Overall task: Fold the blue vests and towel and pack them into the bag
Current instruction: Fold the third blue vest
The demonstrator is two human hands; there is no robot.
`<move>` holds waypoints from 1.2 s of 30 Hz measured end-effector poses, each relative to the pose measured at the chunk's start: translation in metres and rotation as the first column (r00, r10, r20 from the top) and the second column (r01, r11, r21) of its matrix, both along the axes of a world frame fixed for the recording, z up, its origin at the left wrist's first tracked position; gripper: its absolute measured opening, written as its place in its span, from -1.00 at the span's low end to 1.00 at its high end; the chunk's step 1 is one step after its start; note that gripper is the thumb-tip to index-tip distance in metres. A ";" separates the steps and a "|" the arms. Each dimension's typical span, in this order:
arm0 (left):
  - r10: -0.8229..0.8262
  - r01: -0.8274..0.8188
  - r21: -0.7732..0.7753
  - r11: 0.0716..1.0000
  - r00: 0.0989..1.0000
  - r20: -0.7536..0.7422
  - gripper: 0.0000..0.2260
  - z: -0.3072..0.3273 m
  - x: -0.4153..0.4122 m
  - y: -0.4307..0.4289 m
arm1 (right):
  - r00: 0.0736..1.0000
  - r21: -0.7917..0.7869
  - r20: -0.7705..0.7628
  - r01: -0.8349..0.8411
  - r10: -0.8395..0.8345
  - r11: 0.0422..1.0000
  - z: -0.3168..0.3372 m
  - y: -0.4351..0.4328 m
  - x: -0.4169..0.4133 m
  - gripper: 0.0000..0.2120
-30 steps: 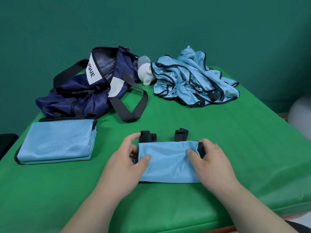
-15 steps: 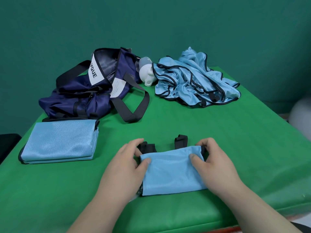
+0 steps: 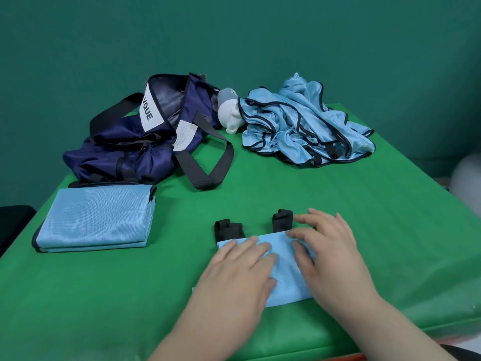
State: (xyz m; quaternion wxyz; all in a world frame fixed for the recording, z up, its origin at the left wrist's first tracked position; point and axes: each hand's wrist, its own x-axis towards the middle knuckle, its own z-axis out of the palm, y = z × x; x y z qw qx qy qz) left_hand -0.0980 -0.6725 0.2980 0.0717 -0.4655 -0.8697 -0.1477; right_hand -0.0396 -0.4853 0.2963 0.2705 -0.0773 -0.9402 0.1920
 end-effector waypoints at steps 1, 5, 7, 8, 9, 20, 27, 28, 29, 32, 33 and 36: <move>0.006 -0.005 -0.033 0.999 1.000 0.012 -0.64 -0.002 -0.002 0.001 | 0.999 0.063 0.016 -0.038 0.038 0.997 0.000 -0.002 0.001 -0.77; 0.023 -0.014 -0.109 0.994 0.997 0.076 -0.52 -0.005 -0.009 -0.004 | 0.956 0.135 0.279 -0.128 0.086 0.983 -0.005 -0.011 0.002 -0.58; 0.060 -0.039 -0.159 0.986 0.989 0.133 -0.48 -0.004 -0.009 -0.008 | 0.904 0.101 0.423 -0.111 0.058 0.989 -0.006 -0.010 0.003 -0.38; 0.087 -0.057 -0.179 0.982 0.982 0.165 -0.43 -0.002 -0.009 -0.009 | 0.872 0.104 0.487 -0.111 0.046 0.988 -0.006 -0.008 0.004 -0.29; 0.100 -0.068 -0.181 0.981 0.980 0.173 -0.39 -0.004 -0.011 -0.011 | 0.844 0.111 0.536 -0.110 0.034 0.988 -0.005 -0.007 0.005 -0.23; 0.200 -0.113 -0.343 0.932 0.953 0.228 -0.25 0.006 -0.017 -0.022 | 0.758 0.055 0.650 -0.116 0.052 0.992 0.003 0.005 0.009 -0.15; 0.317 -0.221 -0.361 0.906 0.919 0.233 -0.17 0.003 -0.009 -0.029 | 0.803 -0.107 0.570 -0.136 0.173 0.985 0.012 0.018 0.010 -0.35; 0.315 -0.225 -0.344 0.912 0.920 0.233 -0.15 0.003 -0.010 -0.030 | 0.823 -0.148 0.535 -0.130 0.190 0.980 0.014 0.020 0.009 -0.41; 0.313 -0.232 -0.322 0.918 0.921 0.230 -0.17 0.003 -0.011 -0.031 | 0.840 -0.185 0.505 -0.119 0.198 0.975 0.016 0.023 0.009 -0.47; 0.314 -0.269 -0.240 0.933 0.934 0.173 -0.26 0.008 -0.015 -0.034 | 0.872 -0.235 0.460 -0.062 0.167 0.970 0.020 0.026 0.009 -0.56; 0.322 -0.283 -0.221 0.933 0.932 0.167 -0.26 0.009 -0.016 -0.034 | 0.882 -0.240 0.445 -0.046 0.152 0.970 0.020 0.026 0.008 -0.57; 0.345 -0.315 -0.158 0.936 0.911 0.226 -0.37 0.013 -0.021 -0.030 | 0.898 -0.263 0.424 -0.003 0.119 0.965 0.019 0.023 0.005 -0.57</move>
